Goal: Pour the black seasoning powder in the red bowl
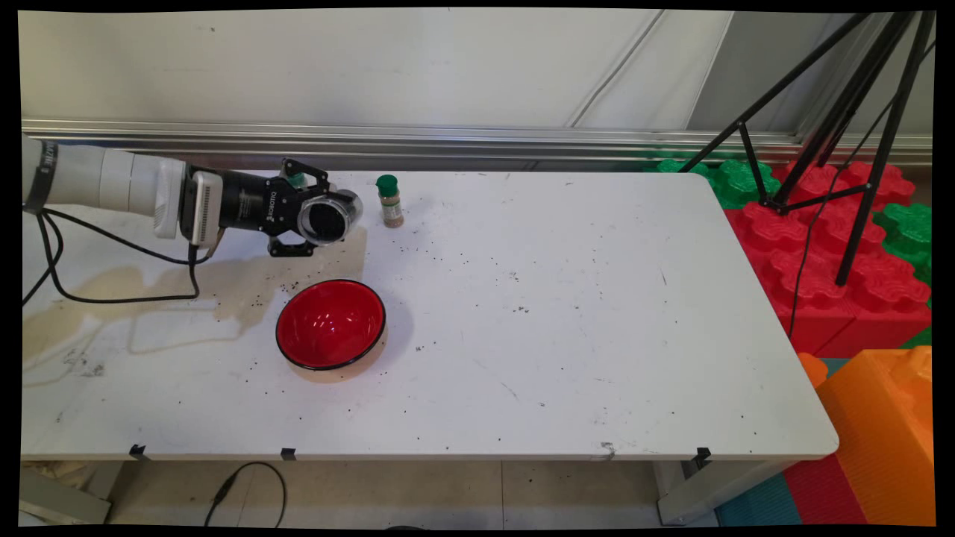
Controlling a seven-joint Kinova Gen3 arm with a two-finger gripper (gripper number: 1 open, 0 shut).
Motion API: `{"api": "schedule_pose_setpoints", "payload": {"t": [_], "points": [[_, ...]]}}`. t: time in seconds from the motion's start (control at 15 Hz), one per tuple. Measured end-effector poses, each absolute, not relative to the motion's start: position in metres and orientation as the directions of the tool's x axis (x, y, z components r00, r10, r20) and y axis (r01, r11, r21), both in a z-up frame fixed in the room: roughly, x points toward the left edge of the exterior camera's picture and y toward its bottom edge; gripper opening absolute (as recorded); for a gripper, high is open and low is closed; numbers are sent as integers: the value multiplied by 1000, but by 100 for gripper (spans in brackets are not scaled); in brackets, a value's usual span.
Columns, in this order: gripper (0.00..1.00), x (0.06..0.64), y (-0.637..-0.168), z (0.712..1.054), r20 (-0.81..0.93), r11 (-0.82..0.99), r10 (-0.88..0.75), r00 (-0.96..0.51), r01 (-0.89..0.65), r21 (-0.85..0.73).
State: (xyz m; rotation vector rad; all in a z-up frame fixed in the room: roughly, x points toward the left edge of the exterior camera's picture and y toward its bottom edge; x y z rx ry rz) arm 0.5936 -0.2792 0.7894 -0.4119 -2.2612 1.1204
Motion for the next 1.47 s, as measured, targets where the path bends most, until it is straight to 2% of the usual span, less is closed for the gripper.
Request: {"api": "schedule_pose_setpoints", "payload": {"t": [1.47], "points": [[0, 585, -266, 779, 40, 381, 699, -714, 324, -866]]}}
